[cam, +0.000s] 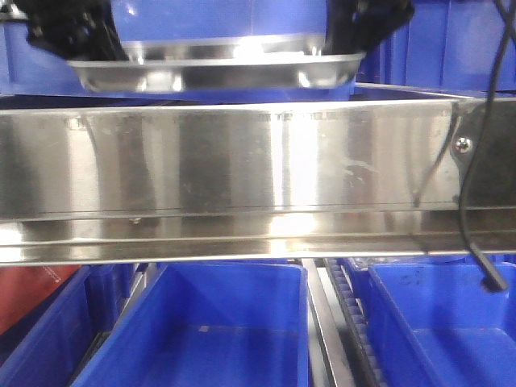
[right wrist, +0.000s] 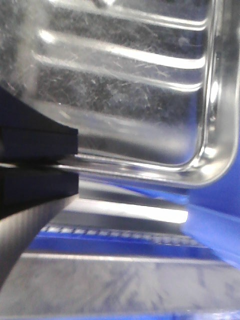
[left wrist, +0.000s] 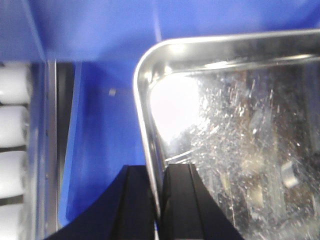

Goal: Stack silver trays without gaps
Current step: 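Lift the silver tray up off the shelf with both grippers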

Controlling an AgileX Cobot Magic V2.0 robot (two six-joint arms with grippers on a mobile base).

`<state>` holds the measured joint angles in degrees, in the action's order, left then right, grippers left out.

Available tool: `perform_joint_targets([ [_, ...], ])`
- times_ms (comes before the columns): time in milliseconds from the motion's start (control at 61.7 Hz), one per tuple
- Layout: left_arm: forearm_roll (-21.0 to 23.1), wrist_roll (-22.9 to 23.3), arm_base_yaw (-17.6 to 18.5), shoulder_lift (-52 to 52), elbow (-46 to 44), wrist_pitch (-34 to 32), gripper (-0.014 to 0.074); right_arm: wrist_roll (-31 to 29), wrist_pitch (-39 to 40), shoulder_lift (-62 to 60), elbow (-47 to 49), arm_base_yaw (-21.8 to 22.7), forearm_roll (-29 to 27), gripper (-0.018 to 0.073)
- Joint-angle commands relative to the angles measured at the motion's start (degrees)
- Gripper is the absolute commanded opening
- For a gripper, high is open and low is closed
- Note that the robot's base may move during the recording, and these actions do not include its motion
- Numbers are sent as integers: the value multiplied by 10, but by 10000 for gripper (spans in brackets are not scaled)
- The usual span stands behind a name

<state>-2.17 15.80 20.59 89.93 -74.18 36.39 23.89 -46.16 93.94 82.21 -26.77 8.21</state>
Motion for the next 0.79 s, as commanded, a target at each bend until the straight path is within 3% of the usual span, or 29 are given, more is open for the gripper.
perform_joint_targets([
  [0, -11, -7, 1, -23, -1, 6, -15, -9, -1, -26, 5, 2, 22, -57],
  [454, -11, -2, 1, -87, -1, -14, -15, -9, 4, -74, 5, 2, 22, -57],
  [583, -18, -2, 7, -95, -12, -15, -15, -2, 12, -76, 5, -12, 48, -57],
  [664, -48, 6, 23, -96, -27, -3, -16, 23, 16, -76, 5, -27, 77, -57],
  [778, -138, 79, 62, -96, -49, 11, -16, 73, 16, -76, 5, -51, 137, -57],
])
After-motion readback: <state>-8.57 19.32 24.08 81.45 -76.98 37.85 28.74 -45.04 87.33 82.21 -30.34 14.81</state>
